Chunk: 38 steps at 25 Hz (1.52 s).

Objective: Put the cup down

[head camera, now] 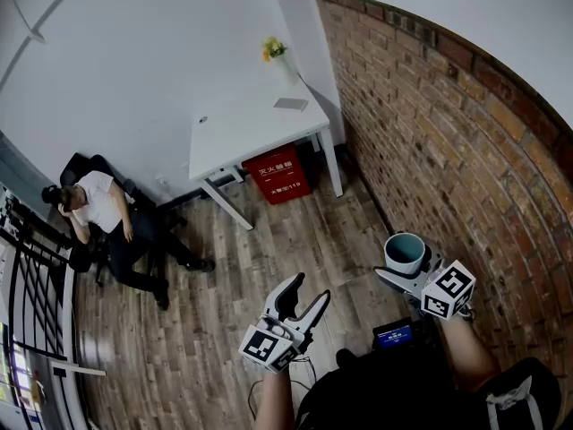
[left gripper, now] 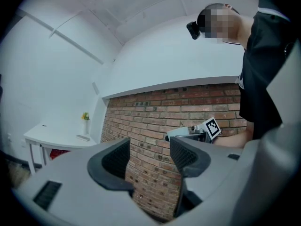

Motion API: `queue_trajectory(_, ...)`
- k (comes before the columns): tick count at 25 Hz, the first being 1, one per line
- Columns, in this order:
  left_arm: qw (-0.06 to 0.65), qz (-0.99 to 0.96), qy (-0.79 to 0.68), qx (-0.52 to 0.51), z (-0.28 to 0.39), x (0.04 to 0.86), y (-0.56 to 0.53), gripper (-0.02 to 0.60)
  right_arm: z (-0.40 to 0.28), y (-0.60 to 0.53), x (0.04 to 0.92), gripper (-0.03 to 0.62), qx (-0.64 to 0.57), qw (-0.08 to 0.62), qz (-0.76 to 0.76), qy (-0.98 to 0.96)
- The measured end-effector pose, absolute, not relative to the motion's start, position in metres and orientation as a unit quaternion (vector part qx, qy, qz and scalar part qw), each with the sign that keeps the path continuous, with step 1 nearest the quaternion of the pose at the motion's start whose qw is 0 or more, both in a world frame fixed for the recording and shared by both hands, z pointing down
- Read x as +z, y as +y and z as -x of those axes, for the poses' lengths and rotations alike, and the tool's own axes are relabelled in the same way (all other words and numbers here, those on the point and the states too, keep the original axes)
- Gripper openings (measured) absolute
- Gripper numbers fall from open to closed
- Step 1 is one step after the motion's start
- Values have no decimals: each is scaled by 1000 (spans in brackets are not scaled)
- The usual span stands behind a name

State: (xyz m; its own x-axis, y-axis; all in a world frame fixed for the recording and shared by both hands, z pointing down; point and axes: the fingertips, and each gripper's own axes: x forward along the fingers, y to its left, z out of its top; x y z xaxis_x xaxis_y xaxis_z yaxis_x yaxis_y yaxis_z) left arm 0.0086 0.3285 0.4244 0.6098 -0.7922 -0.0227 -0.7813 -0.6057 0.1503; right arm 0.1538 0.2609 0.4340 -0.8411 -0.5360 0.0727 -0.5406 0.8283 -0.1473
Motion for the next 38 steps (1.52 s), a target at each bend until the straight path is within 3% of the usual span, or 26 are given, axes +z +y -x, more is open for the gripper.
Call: queue_trajectory(38,65,-884,-461,-41,-28,425,280,245,-192,215,447,414,107,9,-289,-951)
